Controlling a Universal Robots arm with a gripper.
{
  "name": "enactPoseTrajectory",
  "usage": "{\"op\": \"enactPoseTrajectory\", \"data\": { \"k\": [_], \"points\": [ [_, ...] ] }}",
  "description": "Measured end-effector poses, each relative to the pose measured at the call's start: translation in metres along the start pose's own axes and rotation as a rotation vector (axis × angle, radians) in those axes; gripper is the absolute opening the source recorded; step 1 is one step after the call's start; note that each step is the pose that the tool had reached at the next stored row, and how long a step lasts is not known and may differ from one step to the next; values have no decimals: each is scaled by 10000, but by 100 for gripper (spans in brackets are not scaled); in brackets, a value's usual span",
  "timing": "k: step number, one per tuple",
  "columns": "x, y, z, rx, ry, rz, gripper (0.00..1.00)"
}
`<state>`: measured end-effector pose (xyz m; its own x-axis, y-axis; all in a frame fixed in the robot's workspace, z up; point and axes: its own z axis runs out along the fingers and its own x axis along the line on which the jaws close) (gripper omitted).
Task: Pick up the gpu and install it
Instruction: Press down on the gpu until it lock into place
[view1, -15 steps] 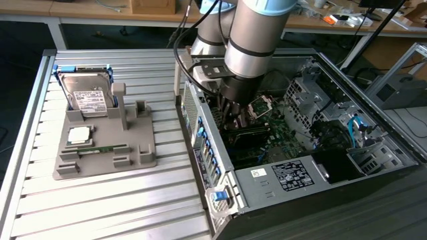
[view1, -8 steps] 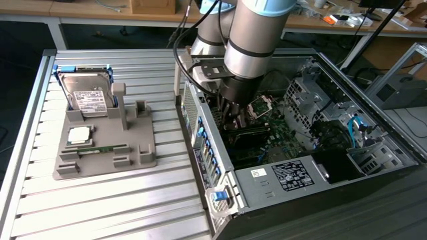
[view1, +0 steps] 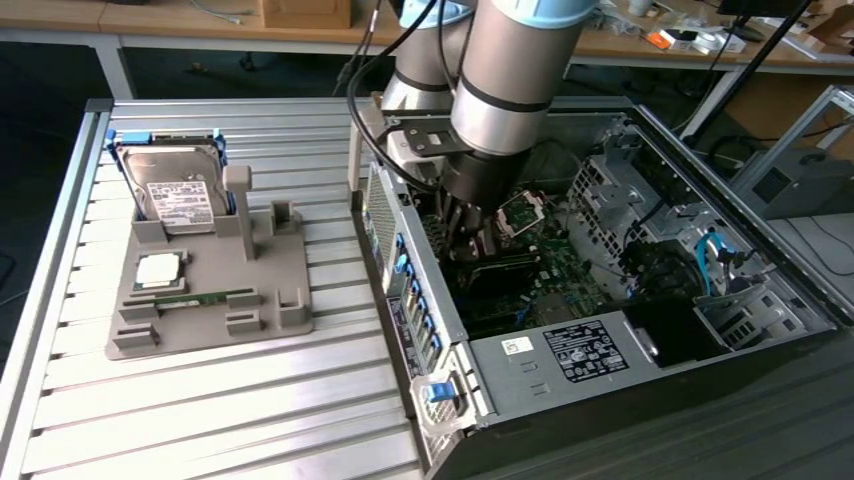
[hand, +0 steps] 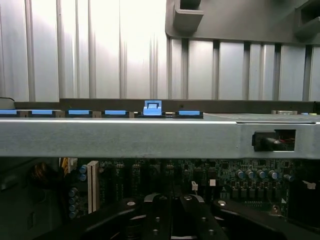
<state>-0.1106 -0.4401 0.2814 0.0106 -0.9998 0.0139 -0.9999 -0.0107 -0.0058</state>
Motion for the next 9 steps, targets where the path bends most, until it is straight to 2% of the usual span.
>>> {"op": "enactPoseTrajectory", "data": {
  "k": [9],
  "points": [
    [22, -36, 11, -21, -1, -3, 11]
  ]
}}
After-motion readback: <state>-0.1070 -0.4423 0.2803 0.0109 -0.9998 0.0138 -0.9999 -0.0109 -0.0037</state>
